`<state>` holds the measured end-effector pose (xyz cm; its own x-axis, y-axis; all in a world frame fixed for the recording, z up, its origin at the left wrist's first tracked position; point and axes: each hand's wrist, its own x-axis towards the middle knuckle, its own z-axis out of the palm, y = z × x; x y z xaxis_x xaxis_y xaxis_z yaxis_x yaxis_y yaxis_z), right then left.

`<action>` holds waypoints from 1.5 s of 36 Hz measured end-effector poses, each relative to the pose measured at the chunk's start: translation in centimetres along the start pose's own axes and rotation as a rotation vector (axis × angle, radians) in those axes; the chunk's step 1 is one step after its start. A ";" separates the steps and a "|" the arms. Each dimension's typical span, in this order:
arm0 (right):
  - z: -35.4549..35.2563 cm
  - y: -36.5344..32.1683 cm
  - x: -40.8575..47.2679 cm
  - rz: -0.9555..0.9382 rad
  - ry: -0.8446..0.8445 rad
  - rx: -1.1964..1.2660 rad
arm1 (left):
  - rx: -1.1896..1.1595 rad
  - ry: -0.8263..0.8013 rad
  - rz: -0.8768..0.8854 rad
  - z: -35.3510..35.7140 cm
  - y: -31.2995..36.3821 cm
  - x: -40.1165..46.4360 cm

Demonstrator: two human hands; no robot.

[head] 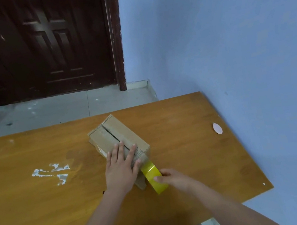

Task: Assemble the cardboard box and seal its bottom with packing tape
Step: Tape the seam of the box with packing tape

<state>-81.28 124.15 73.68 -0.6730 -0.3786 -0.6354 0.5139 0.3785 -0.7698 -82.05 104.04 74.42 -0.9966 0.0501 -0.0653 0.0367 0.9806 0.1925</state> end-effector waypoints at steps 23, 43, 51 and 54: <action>1.6 -0.3 -0.7 -0.054 0.252 -0.055 | 0.048 0.001 0.003 0.0 0.0 -0.1; 2.3 1.1 0.7 0.189 0.327 -0.568 | 0.064 -0.010 0.009 0.3 -0.3 0.0; 2.9 1.4 0.6 0.195 0.333 -0.525 | -0.060 -0.036 -0.021 -0.5 0.2 0.0; 2.9 1.4 0.7 0.191 0.327 -0.524 | -0.029 -0.003 -0.026 -1.1 0.6 0.0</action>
<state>-79.43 121.97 71.97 -0.7652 -0.0175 -0.6435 0.3690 0.8072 -0.4608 -82.14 104.42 75.60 -0.9970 0.0249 -0.0738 0.0082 0.9758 0.2186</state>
